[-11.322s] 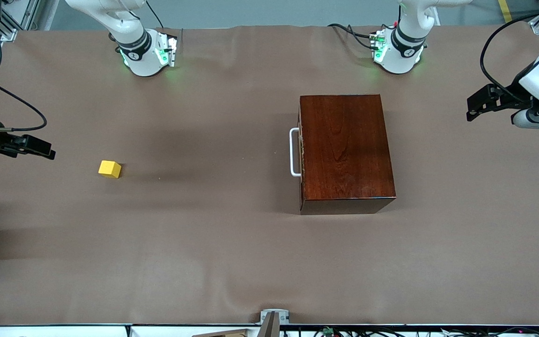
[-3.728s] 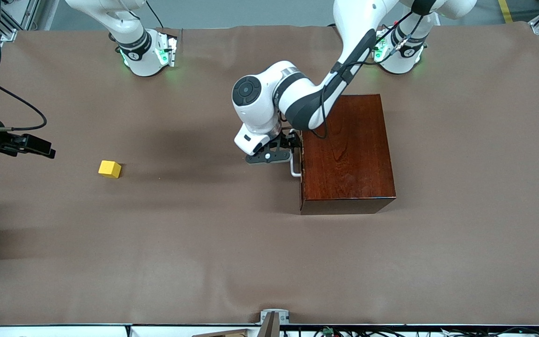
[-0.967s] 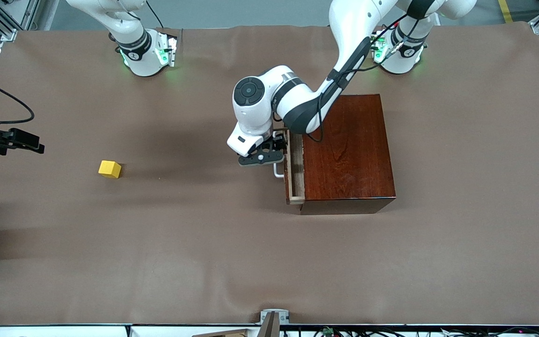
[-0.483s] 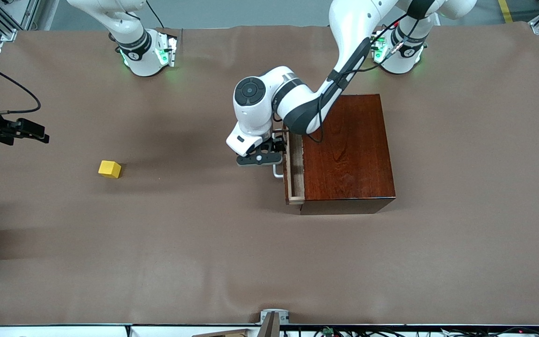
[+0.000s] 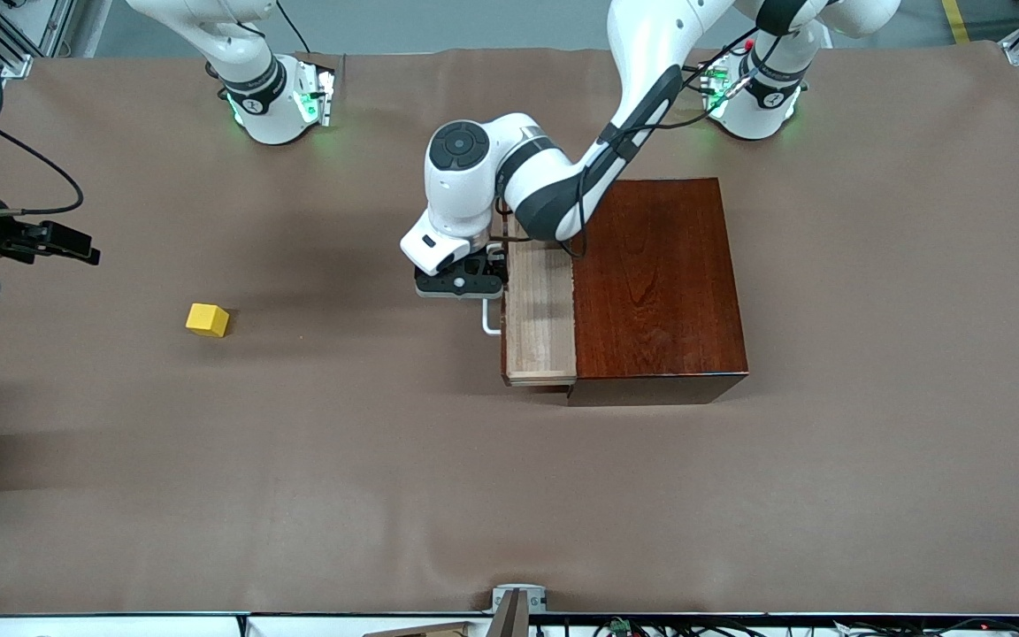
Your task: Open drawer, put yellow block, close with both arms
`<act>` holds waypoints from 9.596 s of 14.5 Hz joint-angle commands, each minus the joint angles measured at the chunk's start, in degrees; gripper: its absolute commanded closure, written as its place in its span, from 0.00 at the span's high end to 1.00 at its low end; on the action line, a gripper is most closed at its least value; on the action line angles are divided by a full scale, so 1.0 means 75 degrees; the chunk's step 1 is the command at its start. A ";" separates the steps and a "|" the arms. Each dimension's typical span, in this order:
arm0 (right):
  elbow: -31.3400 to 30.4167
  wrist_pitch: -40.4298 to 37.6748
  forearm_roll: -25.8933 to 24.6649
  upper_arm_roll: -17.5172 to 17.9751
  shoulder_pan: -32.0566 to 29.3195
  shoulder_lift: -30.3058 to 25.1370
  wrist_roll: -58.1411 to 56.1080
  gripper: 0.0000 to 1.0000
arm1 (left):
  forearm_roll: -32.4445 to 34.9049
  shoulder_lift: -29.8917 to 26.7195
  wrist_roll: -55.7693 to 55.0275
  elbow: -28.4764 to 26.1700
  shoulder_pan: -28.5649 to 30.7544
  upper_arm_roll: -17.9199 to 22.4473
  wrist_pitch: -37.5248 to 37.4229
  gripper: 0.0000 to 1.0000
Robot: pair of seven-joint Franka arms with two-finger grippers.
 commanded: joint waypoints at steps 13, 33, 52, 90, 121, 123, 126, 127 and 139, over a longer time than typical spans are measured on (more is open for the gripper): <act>-0.3686 0.5351 -0.0019 0.0087 -0.0262 0.1200 0.0280 1.00 | -0.0479 0.0131 -0.0236 0.0703 0.0015 0.0005 0.0381 1.00; -0.2121 0.3616 0.0685 0.0075 -0.0004 0.1534 0.0186 0.26 | -0.0609 -0.3183 0.3663 -0.0442 0.5792 -0.0007 -0.2912 1.00; 0.5335 -0.0003 0.0614 0.0216 0.5653 0.3954 0.6290 0.13 | -0.1231 -0.5530 0.7439 -0.1338 0.6438 0.0040 -0.5666 1.00; 0.5373 -0.1298 0.1283 0.0158 0.4298 0.3315 0.4889 1.00 | -0.0879 -0.5284 0.7404 -0.1066 0.6379 -0.0042 -0.5560 1.00; 0.1787 -0.0587 0.0087 0.0110 0.0605 0.0465 0.0280 1.00 | -0.0949 -0.3679 0.2883 -0.0902 0.4799 -0.0558 -0.4811 1.00; 0.1763 -0.0598 0.0075 0.0122 0.0617 0.0477 0.0269 1.00 | -0.0995 -0.3527 0.2031 -0.0891 0.4494 -0.0569 -0.4787 1.00; 0.1775 -0.0645 0.0075 0.0122 0.0640 0.0477 0.0280 1.00 | -0.0972 -0.3292 0.0529 -0.0891 0.3966 -0.0569 -0.4507 1.00; 0.1775 -0.0657 0.0075 0.0122 0.0640 0.0477 0.0280 1.00 | -0.0984 -0.3210 0.0316 -0.0879 0.3861 -0.0569 -0.4367 1.00; 0.1763 -0.0587 0.0087 0.0122 0.0629 0.0477 0.0280 1.00 | -0.0797 -0.1757 -0.5295 -0.0059 0.1927 -0.0452 -0.2586 1.00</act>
